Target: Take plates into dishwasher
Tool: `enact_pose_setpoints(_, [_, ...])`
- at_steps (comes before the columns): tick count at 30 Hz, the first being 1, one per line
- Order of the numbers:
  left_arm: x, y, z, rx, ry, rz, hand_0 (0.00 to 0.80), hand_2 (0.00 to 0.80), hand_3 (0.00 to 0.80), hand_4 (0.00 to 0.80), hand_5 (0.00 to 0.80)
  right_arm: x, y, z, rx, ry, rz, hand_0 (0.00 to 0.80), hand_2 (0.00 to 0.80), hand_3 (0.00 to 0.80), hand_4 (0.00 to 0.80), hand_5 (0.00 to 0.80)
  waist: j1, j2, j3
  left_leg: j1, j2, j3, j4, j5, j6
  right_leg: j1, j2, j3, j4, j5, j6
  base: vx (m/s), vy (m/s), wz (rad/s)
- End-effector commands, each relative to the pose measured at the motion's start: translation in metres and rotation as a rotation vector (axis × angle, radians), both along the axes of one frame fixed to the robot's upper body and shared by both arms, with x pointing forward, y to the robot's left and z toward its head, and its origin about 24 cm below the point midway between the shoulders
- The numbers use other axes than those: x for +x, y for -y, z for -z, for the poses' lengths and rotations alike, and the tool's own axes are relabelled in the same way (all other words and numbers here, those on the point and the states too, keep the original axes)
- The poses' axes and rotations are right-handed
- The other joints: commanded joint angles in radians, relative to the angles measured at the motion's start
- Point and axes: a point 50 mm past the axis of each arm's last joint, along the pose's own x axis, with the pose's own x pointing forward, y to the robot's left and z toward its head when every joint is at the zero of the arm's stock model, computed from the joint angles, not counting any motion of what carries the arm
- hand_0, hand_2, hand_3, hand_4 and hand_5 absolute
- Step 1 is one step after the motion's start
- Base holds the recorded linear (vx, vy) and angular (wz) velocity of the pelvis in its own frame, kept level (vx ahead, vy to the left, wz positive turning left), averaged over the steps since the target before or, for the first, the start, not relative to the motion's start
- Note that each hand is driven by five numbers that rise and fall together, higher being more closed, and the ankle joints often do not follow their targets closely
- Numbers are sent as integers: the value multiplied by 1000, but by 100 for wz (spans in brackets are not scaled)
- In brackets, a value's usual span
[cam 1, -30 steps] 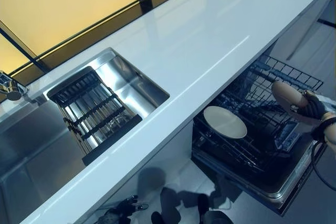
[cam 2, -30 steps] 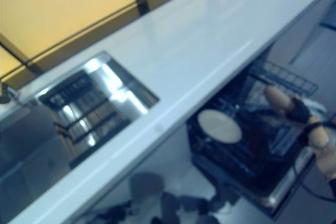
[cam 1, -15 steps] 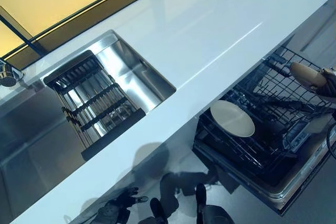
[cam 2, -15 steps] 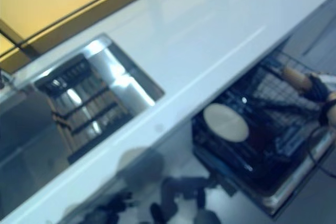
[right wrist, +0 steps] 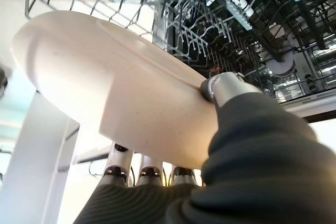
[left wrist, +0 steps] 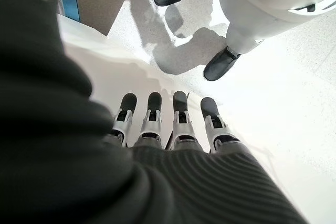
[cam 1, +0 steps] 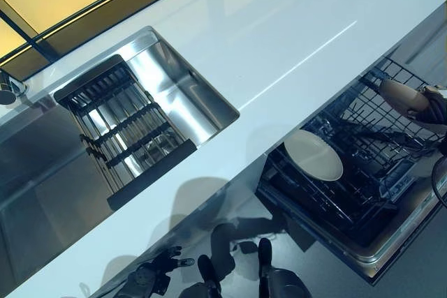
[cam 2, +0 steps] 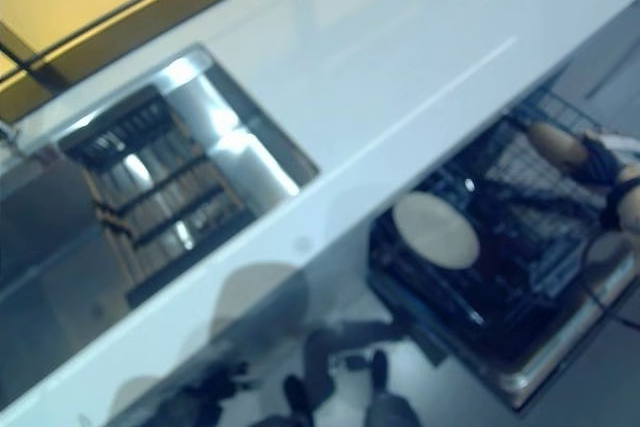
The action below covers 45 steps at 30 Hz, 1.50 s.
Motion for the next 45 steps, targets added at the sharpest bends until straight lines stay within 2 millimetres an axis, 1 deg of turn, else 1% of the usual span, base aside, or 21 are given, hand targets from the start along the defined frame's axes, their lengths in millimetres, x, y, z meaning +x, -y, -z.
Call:
enact_pose_setpoints(1, [17, -17, -11, 67, 36, 36, 0, 0, 0, 0, 0, 16, -13, -18, 102, 82, -14, 800, 800, 800, 800, 800, 20, -104, -18, 20, -9, 10, -11, -43, -14, 15, 9, 22, 9, -87, -3, 0, 0, 0])
enact_pose_setpoints(3, [16, -16, -10, 68, 34, 38, 0, 0, 0, 0, 0, 19, -15, -14, 138, 83, -17, 800, 800, 800, 800, 800, 22, -106, -16, 22, -9, 10, -11, -44, -14, 19, 8, 23, 5, -85, -3, 0, 0, 0])
enact_pose_setpoints(8, [14, -17, -9, 71, 28, 39, 0, 0, 0, 0, 0, 21, -17, -9, 157, 77, -22, 800, 800, 800, 800, 800, 23, -109, -17, 24, -10, 10, -11, -46, -12, 25, 8, 28, 0, -82, -2, 0, 0, 0])
enact_pose_setpoints(10, [14, -18, -9, 75, 26, 40, 0, 0, 0, 0, 0, 21, -18, -4, 169, 66, -26, 800, 800, 800, 800, 800, 23, -114, -19, 28, -9, 12, -11, -48, -11, 29, 8, 27, -1, -82, -1, 0, 0, 0])
enact_pose_setpoints(20, [18, -18, -11, 84, 27, 49, 0, 0, 0, 0, 0, 24, -17, 3, 181, 57, 2, 800, 800, 800, 800, 800, 33, -118, -15, 27, -7, 10, -11, -51, -10, 26, 9, 28, -2, -79, 1, 2, -3, 2])
enact_pose_setpoints(30, [24, -17, -15, 74, 50, 69, 0, 0, 0, 0, 0, 30, -12, -8, 177, 70, 54, 800, 800, 800, 800, 800, 51, -96, 11, 6, -6, -11, -11, -40, -12, 8, 7, 16, 13, -88, -5, 1, -6, 0])
enact_pose_setpoints(40, [36, -12, -19, 65, 77, 82, 0, 0, 0, 0, 0, 35, -16, -2, 193, 49, 56, 800, 800, 800, 800, 800, 61, -82, 38, -11, -8, -27, -11, -34, -11, -19, 1, -5, 51, -109, -13, 14, -7, 5])
enact_pose_setpoints(45, [41, -11, -22, 58, 93, 86, 0, 0, 0, 0, 0, 38, -17, -5, 194, 46, 70, 800, 800, 800, 800, 800, 66, -70, 53, -21, -11, -40, -11, -31, -8, -36, -4, -11, 78, -122, -17, 14, -1, 4])
